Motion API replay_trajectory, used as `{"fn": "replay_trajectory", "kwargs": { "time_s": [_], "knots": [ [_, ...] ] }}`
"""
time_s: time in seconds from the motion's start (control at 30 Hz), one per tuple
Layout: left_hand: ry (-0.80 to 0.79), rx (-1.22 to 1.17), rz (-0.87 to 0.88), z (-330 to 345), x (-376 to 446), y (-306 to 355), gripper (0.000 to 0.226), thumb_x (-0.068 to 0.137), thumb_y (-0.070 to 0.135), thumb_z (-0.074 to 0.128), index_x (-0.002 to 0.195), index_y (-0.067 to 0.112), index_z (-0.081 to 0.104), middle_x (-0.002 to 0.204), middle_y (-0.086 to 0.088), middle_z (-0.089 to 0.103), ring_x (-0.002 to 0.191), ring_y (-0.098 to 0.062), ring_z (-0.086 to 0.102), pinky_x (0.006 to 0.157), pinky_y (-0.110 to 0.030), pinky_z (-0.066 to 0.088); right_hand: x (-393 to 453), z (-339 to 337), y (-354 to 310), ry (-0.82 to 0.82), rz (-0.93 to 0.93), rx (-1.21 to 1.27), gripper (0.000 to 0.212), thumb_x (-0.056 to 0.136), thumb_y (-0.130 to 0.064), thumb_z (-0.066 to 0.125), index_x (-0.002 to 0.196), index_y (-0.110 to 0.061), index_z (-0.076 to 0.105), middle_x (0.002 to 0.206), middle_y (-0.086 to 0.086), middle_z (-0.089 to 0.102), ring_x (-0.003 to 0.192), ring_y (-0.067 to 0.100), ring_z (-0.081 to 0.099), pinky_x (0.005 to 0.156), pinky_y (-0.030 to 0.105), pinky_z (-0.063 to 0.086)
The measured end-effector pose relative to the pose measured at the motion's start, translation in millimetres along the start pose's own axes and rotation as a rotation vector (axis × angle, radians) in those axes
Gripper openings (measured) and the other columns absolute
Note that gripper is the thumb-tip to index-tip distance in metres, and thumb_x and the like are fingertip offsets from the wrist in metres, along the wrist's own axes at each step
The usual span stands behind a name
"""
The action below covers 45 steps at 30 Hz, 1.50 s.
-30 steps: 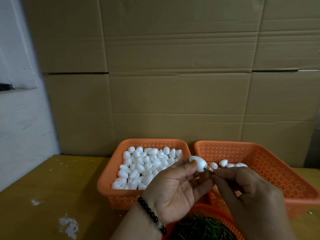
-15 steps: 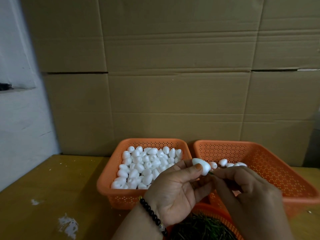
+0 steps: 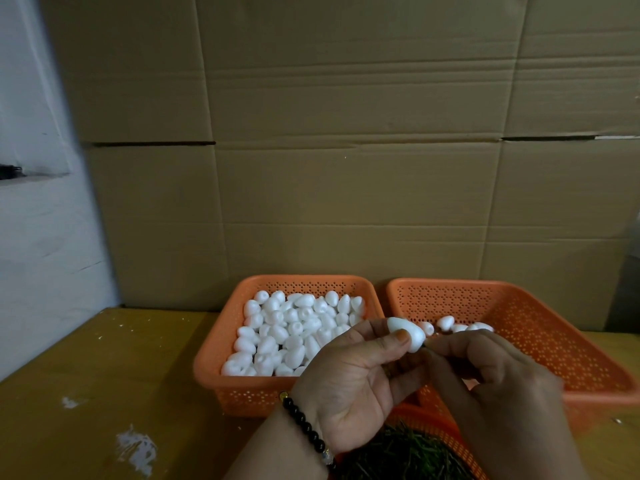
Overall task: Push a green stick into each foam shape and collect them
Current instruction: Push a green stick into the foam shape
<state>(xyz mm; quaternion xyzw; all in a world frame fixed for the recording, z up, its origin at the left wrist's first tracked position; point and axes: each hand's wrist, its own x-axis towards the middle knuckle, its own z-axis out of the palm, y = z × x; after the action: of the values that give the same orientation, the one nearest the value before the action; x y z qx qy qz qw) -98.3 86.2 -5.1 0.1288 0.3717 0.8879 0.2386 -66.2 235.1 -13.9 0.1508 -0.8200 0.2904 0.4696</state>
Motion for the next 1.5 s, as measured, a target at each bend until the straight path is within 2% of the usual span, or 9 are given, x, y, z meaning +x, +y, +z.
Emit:
{"fn": "replay_trajectory", "kwargs": {
  "time_s": [0.27, 0.5, 0.6, 0.7, 0.9, 1.07, 1.23, 1.33, 1.5],
  "knots": [
    [-0.015, -0.003, -0.009, -3.2, 0.4, 0.3, 0.009, 0.073, -0.001, 0.069, 0.08, 0.002, 0.074, 0.09, -0.019, 0.07, 0.075, -0.025, 0.07, 0.064, -0.034, 0.058, 0.2, -0.2, -3.4, -0.04, 0.072, 0.107, 0.042, 0.057, -0.004, 0.087, 0.084, -0.027, 0.065, 0.072, -0.019, 0.061, 0.083, -0.006, 0.061, 0.069, 0.002, 0.045],
    [-0.035, 0.124, -0.05, -0.6, 0.4, -4.5, 0.019, 0.073, 0.017, 0.073, 0.087, 0.005, 0.067, 0.1, -0.017, 0.063, 0.086, -0.026, 0.062, 0.078, -0.037, 0.055, 0.9, -0.7, -3.8, -0.088, 0.064, 0.087, 0.043, 0.06, -0.011, 0.087, 0.097, -0.021, 0.066, 0.093, -0.014, 0.06, 0.069, 0.002, 0.063, 0.057, 0.027, 0.054],
    [-0.037, 0.156, -0.063, 2.3, 0.2, -6.2, 0.024, 0.076, 0.021, 0.071, 0.091, 0.004, 0.063, 0.112, -0.023, 0.053, 0.102, -0.036, 0.051, 0.09, -0.043, 0.047, 2.2, -2.7, -4.2, -0.094, 0.032, 0.073, 0.041, 0.062, -0.008, 0.085, 0.097, -0.023, 0.068, 0.092, -0.013, 0.062, 0.072, 0.007, 0.064, 0.056, 0.032, 0.055],
    [-0.038, 0.168, -0.063, 3.2, 0.4, -6.9, 0.025, 0.077, 0.026, 0.072, 0.089, 0.006, 0.063, 0.112, -0.023, 0.052, 0.103, -0.035, 0.05, 0.09, -0.042, 0.047, 2.6, -2.7, -5.7, -0.083, 0.019, 0.063, 0.039, 0.063, -0.006, 0.083, 0.092, -0.027, 0.067, 0.087, -0.014, 0.063, 0.072, 0.009, 0.065, 0.056, 0.036, 0.056],
    [-0.045, 0.177, 0.016, -5.9, 1.3, -4.2, 0.034, 0.073, 0.015, 0.067, 0.107, 0.012, 0.066, 0.1, -0.013, 0.066, 0.086, -0.022, 0.063, 0.078, -0.038, 0.053, 2.0, -3.1, -6.3, -0.087, 0.196, 0.243, 0.039, 0.065, -0.015, 0.083, 0.086, -0.041, 0.063, 0.078, -0.02, 0.068, 0.077, -0.004, 0.065, 0.068, 0.009, 0.048],
    [-0.061, 0.252, 0.111, -8.1, 1.0, -2.2, 0.038, 0.072, 0.004, 0.064, 0.108, 0.014, 0.071, 0.104, -0.014, 0.068, 0.089, -0.02, 0.066, 0.077, -0.035, 0.054, 2.6, -3.3, -5.5, -0.171, 0.305, 0.367, 0.028, 0.07, -0.015, 0.081, 0.084, -0.036, 0.068, 0.075, -0.022, 0.07, 0.068, -0.005, 0.065, 0.057, 0.004, 0.045],
    [-0.028, 0.31, 0.144, -6.3, 1.2, -5.0, 0.028, 0.074, 0.01, 0.067, 0.1, 0.018, 0.075, 0.101, -0.009, 0.068, 0.088, -0.018, 0.062, 0.074, -0.032, 0.051, 8.3, -6.4, -10.8, -0.219, 0.385, 0.503, 0.017, 0.067, -0.04, 0.067, 0.082, -0.033, 0.069, 0.072, -0.016, 0.072, 0.063, -0.003, 0.066, 0.054, 0.006, 0.046],
    [0.012, 0.349, 0.154, -6.4, 1.0, -4.1, 0.026, 0.073, 0.016, 0.069, 0.098, 0.019, 0.076, 0.093, -0.006, 0.068, 0.076, -0.01, 0.06, 0.065, -0.026, 0.051, 7.2, -6.1, -8.9, -0.234, 0.378, 0.509, 0.016, 0.071, -0.037, 0.068, 0.087, -0.037, 0.068, 0.077, -0.017, 0.072, 0.069, -0.002, 0.067, 0.058, 0.008, 0.049],
    [0.078, 0.468, 0.205, -4.3, 1.3, -4.6, 0.023, 0.07, 0.03, 0.074, 0.091, 0.02, 0.077, 0.086, 0.0, 0.07, 0.069, -0.005, 0.058, 0.063, -0.022, 0.05, 3.5, -0.5, 1.0, -0.16, 0.234, 0.339, 0.053, 0.068, -0.008, 0.081, 0.102, -0.042, 0.061, 0.092, -0.015, 0.062, 0.082, 0.005, 0.065, 0.064, 0.009, 0.05]
  ]
}}
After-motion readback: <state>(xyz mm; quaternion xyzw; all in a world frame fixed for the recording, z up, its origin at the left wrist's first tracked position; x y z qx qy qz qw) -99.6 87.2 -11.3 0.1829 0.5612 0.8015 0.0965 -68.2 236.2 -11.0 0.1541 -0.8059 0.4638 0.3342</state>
